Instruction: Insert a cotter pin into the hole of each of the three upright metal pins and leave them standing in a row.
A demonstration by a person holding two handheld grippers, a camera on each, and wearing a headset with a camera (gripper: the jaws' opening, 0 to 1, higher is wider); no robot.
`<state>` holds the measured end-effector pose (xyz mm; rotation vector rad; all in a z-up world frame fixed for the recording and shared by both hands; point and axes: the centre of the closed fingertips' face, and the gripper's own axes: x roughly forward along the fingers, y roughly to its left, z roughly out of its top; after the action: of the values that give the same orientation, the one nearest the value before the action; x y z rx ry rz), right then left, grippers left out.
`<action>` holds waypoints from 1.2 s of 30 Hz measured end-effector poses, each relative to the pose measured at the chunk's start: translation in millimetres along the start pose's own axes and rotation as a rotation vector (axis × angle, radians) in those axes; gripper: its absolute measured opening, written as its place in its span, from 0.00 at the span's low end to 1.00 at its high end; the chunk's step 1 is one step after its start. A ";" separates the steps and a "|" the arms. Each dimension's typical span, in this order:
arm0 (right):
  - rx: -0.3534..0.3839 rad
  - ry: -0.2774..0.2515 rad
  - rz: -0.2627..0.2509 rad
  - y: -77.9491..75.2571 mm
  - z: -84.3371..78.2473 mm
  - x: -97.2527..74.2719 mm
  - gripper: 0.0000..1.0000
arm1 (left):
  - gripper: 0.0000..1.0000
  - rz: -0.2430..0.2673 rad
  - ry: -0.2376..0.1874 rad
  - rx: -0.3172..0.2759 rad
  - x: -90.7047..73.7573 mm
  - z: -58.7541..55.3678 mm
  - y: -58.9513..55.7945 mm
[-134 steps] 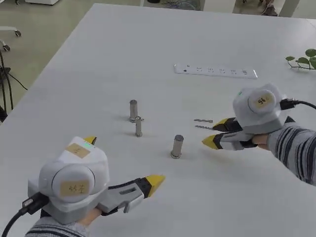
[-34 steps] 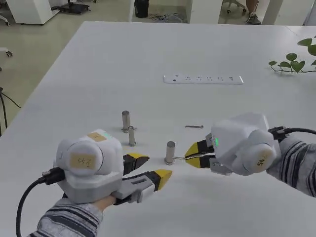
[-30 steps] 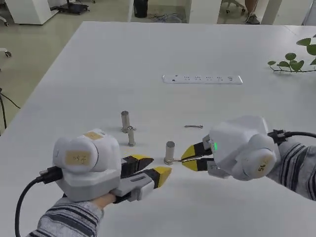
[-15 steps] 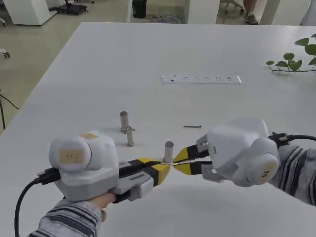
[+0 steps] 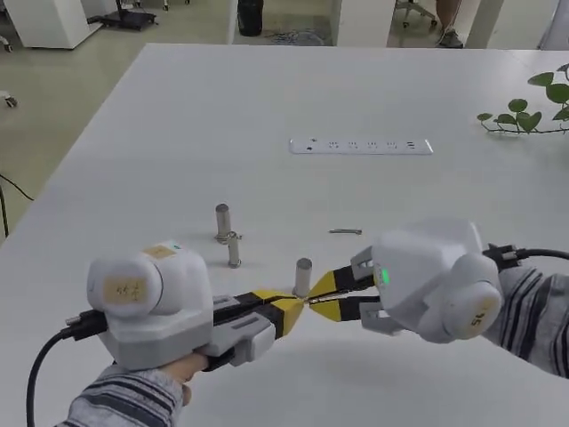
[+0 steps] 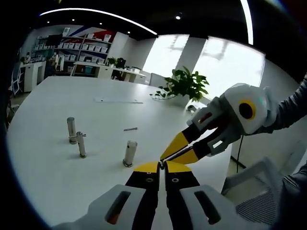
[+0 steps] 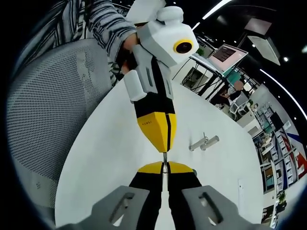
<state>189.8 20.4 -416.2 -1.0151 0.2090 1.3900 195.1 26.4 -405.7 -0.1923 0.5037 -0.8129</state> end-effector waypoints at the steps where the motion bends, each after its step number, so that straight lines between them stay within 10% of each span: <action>1: 0.006 0.000 -0.001 -0.3 0.2 -0.3 0.00 | 0.00 -0.005 -0.001 0.021 0.1 0.6 -1.7; 24: 0.142 0.010 0.077 13.6 -7.3 -7.9 0.00 | 0.00 -0.156 0.035 0.405 -5.5 -0.2 -23.8; 36: 0.079 0.017 0.102 20.4 -3.9 -8.3 0.00 | 0.00 -0.133 0.090 0.435 -7.6 -14.2 -15.7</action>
<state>171.7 8.9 -422.5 -0.9618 0.3296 1.4538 173.5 21.7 -409.7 0.2151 0.3899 -1.0444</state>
